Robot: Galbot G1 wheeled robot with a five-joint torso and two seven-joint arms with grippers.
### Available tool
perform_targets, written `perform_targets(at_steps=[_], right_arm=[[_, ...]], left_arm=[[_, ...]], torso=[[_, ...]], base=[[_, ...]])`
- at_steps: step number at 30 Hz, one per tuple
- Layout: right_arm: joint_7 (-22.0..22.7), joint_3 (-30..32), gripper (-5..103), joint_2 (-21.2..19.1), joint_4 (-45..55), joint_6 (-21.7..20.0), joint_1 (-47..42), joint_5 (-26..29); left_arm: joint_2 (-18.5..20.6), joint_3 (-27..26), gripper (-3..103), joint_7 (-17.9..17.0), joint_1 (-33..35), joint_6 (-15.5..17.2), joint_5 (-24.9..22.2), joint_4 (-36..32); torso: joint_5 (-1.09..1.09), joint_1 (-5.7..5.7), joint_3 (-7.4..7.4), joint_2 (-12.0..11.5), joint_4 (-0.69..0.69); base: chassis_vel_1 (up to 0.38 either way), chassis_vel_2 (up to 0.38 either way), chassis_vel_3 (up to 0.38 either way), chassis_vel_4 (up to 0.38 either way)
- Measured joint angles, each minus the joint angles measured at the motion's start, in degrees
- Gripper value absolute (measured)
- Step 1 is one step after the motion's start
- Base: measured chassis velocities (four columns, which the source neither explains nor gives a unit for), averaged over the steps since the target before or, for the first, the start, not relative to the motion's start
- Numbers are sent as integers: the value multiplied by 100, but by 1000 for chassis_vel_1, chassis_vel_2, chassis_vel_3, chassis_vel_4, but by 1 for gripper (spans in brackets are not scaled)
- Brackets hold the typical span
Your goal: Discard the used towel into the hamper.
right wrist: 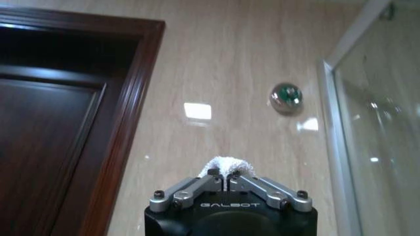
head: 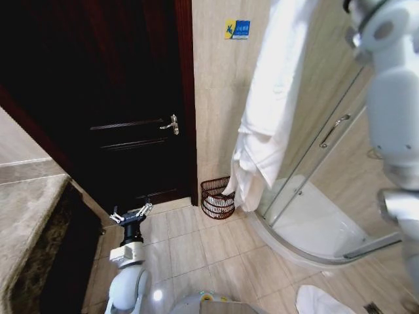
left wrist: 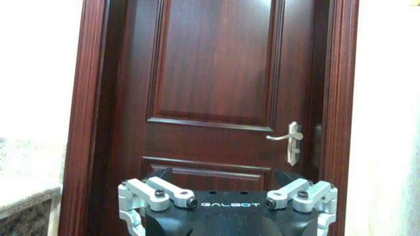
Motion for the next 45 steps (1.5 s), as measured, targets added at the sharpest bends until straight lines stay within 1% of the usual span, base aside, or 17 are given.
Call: perform_targets(at_steps=[2, 3, 5, 7, 8, 10, 12, 13, 15, 20, 25, 28, 31, 34, 38, 41, 45], right_arm=[[-95, -46, 1, 245, -435, 60, 297, -227], [-95, -46, 1, 245, -435, 60, 297, -227], [-173, -58, 1, 435, -769, 118, 477, -387], [-190, -55, 1, 582, -936, 133, 548, -453], [-190, -55, 1, 582, -936, 133, 548, -453], [-213, 0, 1, 799, -1148, 192, 579, -570], [-313, 107, 1, 1007, -1485, 325, 605, -827], [-313, 107, 1, 1007, -1485, 325, 605, -827], [-422, 168, 1, 1152, -1815, 447, 625, -1046], [-559, 257, 1, 1304, -2240, 576, 740, -1354], [-685, 295, 1, 1403, -2612, 687, 956, -1498], [-772, 330, 1, 1617, -2991, 836, 1251, -1583], [-786, 367, 1, 1736, -3102, 851, 1378, -1594], [-796, 357, 1, 1765, -3102, 852, 1369, -1594], [-775, 353, 1, 1701, -2859, 832, 1045, -1553], [-686, 325, 1, 1585, -2529, 825, 556, -1475], [-625, 260, 1, 1571, -2321, 894, 194, -1411]], left_arm=[[15, -4, 100, -4, -24, 2, -33, 0], [15, -4, 100, -4, -24, 2, -33, 0], [12, 3, 100, -9, -41, 3, -49, 1], [-9, 22, 100, -9, -46, 3, -50, 16], [-9, 22, 100, -9, -46, 3, -50, 16], [-31, 57, 100, -9, -48, -5, -50, 42], [-29, 74, 100, -6, -48, -13, -48, 44], [-29, 74, 100, -6, -48, -13, -48, 44], [-14, 72, 100, -5, -44, -15, -55, 26], [-17, 52, 100, -10, -5, -18, -68, -24], [-9, 42, 100, -28, 12, -23, -75, -47], [5, 37, 100, -41, -7, -17, -87, -74], [1, 41, 100, -42, -11, -10, -88, -95], [-16, 45, 100, -43, 2, -10, -87, -118], [-45, 55, 100, -44, 34, -21, -67, -142], [-60, 69, 100, -44, 61, -37, -43, -164], [-94, 103, 100, -44, 61, -37, 13, -192]], torso=[[-3, -1, -1, 1, 0], [-3, -1, -1, 1, 0], [2, -1, -1, 0, 0], [3, -1, 0, 0, -2], [3, -1, 0, 0, -2], [2, -1, -1, 0, -1], [0, -1, 0, 0, 1], [0, -1, 0, 0, 1], [1, 0, 0, 0, 1], [3, 0, 0, 0, 0], [3, -1, 0, 1, -2], [1, 0, 0, 1, -1], [-4, -1, -2, 1, 1], [-1, -2, -2, 2, 2], [2, -2, -2, 2, 0], [5, -1, 0, 1, -1], [5, 0, 1, 1, -2]], base=[[0, 0, 0, 0], [0, 0, 0, 0], [0, 0, 0, 0], [0, 0, 0, 0], [0, 0, 0, 0], [0, 0, 0, 0], [0, 0, 0, 0], [0, 0, 0, 0], [0, 0, 0, 0], [0, 0, 0, 0], [0, 0, 0, 0], [0, 0, 0, 0], [0, 0, 0, 0], [0, 0, 0, 0], [0, 0, 0, 0], [0, 0, 0, 0], [0, 0, 0, 0]])
